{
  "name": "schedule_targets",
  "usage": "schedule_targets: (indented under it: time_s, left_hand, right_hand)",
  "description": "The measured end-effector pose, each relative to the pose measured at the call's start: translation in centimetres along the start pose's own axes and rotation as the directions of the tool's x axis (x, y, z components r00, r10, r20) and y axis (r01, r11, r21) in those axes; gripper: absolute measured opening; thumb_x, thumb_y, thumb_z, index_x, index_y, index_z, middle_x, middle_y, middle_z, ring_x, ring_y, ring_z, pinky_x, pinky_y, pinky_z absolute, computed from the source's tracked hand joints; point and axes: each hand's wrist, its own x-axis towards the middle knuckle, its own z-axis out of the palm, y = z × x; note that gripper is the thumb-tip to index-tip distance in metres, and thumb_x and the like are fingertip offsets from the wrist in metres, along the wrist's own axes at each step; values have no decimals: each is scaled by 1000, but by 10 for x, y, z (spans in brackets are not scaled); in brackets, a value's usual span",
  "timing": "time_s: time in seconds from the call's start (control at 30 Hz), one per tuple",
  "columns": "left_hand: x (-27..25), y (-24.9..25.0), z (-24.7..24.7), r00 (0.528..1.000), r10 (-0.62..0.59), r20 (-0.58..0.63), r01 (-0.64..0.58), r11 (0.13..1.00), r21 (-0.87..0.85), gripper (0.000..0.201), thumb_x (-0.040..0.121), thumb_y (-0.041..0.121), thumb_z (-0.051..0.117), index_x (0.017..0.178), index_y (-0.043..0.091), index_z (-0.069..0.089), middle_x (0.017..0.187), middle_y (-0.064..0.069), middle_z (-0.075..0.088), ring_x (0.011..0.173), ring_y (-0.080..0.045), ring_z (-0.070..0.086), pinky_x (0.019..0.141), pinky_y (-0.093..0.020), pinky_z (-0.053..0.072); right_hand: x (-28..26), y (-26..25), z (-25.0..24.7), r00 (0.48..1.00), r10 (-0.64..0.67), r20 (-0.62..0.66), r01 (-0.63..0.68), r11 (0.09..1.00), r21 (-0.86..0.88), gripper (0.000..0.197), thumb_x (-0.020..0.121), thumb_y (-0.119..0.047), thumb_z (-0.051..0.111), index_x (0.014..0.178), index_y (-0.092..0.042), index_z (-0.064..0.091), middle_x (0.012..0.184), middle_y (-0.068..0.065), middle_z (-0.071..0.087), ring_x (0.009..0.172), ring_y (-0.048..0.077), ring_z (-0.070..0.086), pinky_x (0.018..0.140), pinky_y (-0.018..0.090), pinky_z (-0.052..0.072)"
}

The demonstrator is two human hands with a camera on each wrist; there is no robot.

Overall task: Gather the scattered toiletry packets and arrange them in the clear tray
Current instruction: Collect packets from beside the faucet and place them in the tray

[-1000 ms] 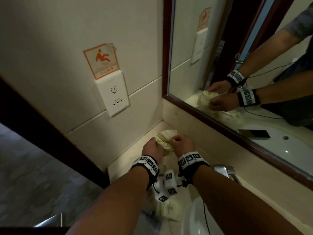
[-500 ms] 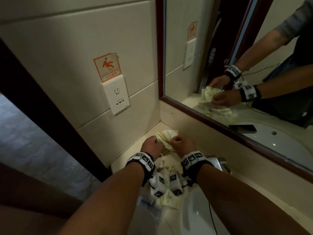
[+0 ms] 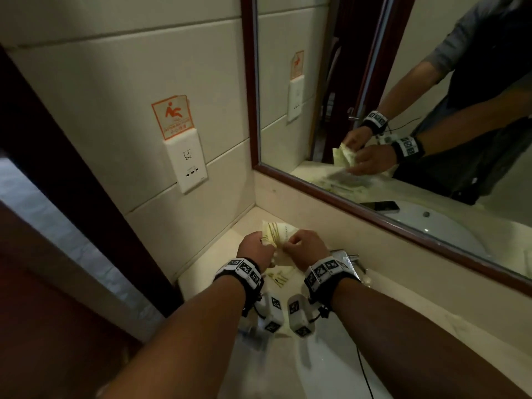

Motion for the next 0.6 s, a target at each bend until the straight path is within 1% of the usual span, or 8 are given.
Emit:
schedule_targets:
  time_s: [0.1, 0.2, 0.3, 0.37, 0.4, 0.5, 0.53, 0.6]
  left_hand:
    - [-13, 4, -2, 1000, 15, -17, -14, 1000, 25, 17, 86, 10, 53, 90, 7, 69, 83, -12, 70, 68, -27, 70, 56, -38, 62]
    - [-28, 4, -4, 998, 59, -26, -58, 997, 43, 15, 87, 13, 51, 93, 9, 64, 86, -10, 68, 71, -26, 69, 56, -35, 61]
    - [-43, 1, -4, 998, 53, 26, -51, 998, -49, 15, 87, 8, 52, 99, 9, 62, 91, -8, 65, 76, -25, 68, 59, -39, 62]
    - [-52, -3, -1, 996, 43, 78, -35, 994, -103, 14, 88, 5, 55, 101, 5, 60, 96, -10, 64, 81, -27, 68, 61, -41, 63]
    - [-56, -5, 1, 994, 49, 99, -38, 994, -105, 13, 89, 5, 56, 101, 3, 59, 96, -11, 63, 82, -27, 67, 63, -43, 63]
    - [-73, -9, 11, 987, 54, 154, -36, 992, -119, 9, 92, 7, 59, 100, 6, 56, 88, -2, 54, 78, -19, 62, 69, -43, 62]
    - [-78, -10, 16, 984, 55, 166, -35, 992, -123, 9, 92, 8, 59, 99, 8, 54, 85, 1, 52, 76, -17, 59, 70, -43, 62]
    - [-88, -9, 24, 982, 68, 178, -49, 993, -109, 9, 92, 12, 61, 94, 13, 52, 81, 3, 49, 73, -14, 57, 72, -45, 62]
  right_hand:
    - [-19, -4, -3, 999, -31, 44, 33, 998, -57, 22, 81, -24, 66, 76, -3, 71, 75, 12, 69, 70, 28, 63, 63, 37, 51]
    - [-32, -3, -3, 989, -76, 128, 89, 991, -97, 17, 92, -16, 56, 105, -6, 61, 86, 15, 69, 78, 34, 67, 66, 40, 51]
    - [-48, -3, -10, 999, -15, 48, 21, 992, -124, 18, 90, -24, 60, 93, -6, 63, 83, 16, 70, 77, 34, 68, 67, 43, 53]
    - [-62, 2, -14, 985, 162, -56, -162, 987, 21, 27, 82, -40, 67, 85, -14, 59, 77, 8, 70, 68, 27, 66, 59, 39, 51]
    - [-68, 7, -15, 968, 244, -62, -237, 966, 103, 31, 79, -45, 70, 91, -20, 56, 81, 5, 70, 68, 23, 67, 56, 35, 51]
    - [-89, 24, -15, 957, 286, -54, -281, 956, 83, 36, 79, -50, 67, 102, -24, 58, 92, 2, 71, 82, 21, 69, 74, 34, 56]
    - [-95, 29, -15, 956, 284, -74, -279, 958, 65, 32, 80, -50, 65, 99, -23, 62, 93, 1, 70, 85, 21, 66, 79, 34, 53]
    - [-108, 36, -17, 949, 292, -121, -275, 952, 137, 26, 82, -47, 63, 81, -22, 62, 83, 0, 67, 79, 21, 61, 75, 33, 48]
